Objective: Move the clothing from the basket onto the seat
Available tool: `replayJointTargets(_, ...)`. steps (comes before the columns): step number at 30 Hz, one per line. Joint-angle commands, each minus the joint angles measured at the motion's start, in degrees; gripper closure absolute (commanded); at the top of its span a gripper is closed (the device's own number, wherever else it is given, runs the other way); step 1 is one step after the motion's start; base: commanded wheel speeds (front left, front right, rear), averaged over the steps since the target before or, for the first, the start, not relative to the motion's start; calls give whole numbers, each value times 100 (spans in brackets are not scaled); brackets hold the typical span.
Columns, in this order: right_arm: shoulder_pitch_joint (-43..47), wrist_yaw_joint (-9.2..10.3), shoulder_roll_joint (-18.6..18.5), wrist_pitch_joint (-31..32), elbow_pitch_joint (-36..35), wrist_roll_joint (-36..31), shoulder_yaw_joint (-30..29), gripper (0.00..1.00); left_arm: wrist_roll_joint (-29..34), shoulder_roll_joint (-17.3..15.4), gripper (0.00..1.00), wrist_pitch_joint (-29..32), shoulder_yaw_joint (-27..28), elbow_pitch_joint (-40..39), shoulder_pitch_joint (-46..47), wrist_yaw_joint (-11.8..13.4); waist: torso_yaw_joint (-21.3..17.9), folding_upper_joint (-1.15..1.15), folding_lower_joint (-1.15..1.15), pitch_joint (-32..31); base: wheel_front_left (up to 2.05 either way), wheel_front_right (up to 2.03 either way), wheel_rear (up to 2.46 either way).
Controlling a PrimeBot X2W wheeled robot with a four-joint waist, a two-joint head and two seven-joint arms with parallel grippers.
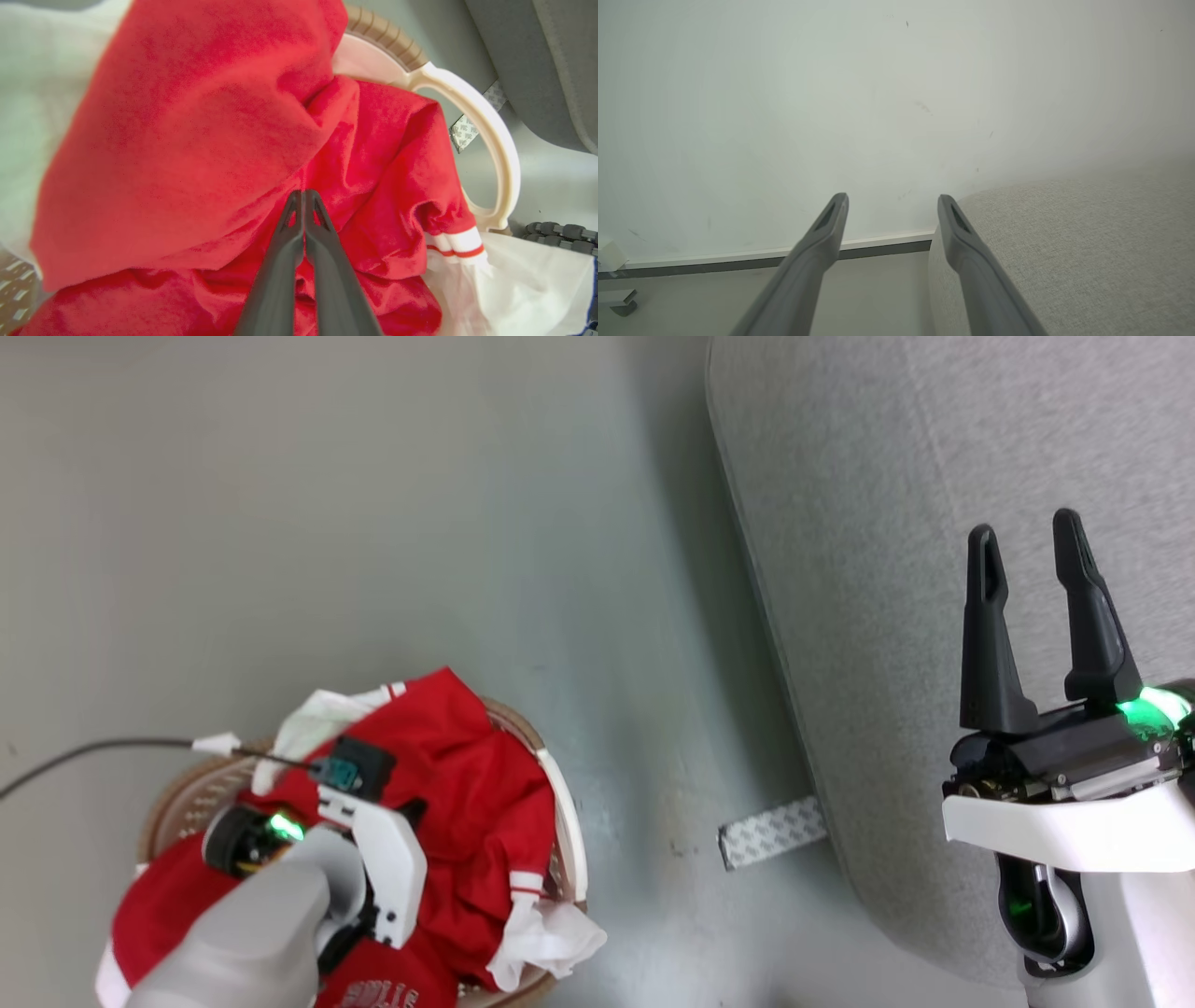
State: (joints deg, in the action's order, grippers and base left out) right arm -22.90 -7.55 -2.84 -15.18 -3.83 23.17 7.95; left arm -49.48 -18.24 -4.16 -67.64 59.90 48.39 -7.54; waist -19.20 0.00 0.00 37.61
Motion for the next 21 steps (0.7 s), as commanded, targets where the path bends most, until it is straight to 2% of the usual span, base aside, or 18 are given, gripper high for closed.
replayJointTargets(1, 103, 12, -8, 5, 45, -54, -19, 0, -132, 41, 100, -120, -9, 62, -139, 11, 63, 0, 0, -303, 0, 0, 0)
replayJointTargets(2, 123, 12, -8, 5, 77, -61, -37, 0, -188, 77, 80, -238, 10, 90, -181, 11, 84, 0, 0, -416, 0, 0, 0)
replayJointTargets(3, 152, 12, -8, 5, 102, -72, -49, 0, -238, 113, 11, -335, 22, 112, -225, 11, 105, 0, 0, -514, 0, 0, 0)
replayJointTargets(4, 193, 12, -8, 4, 133, -90, -70, 0, -279, 158, 0, -435, 9, 125, -280, 11, 145, 0, 0, -638, 0, 0, 0)
replayJointTargets(9, 380, 12, -7, 5, 337, -210, -96, 0, -395, 321, 0, -901, -12, 45, -479, 11, 417, 0, 0, -1258, 0, 0, 0)
replayJointTargets(14, 561, 12, -10, 5, 529, -331, -50, 0, -402, 334, 0, -1103, 241, -129, -619, 15, 721, 0, 0, -1827, 0, 0, 0)
replayJointTargets(18, 747, 12, -10, 5, 681, -420, -68, 0, -138, 203, 0, -1100, 797, -750, -804, 187, 996, 0, 0, -2236, 0, 0, 0)
replayJointTargets(21, 903, 12, -13, 5, 763, -474, -86, 0, 231, 27, 0, -1098, 1570, -1623, -1125, 467, 1186, 0, 0, -2498, 0, 0, 0)
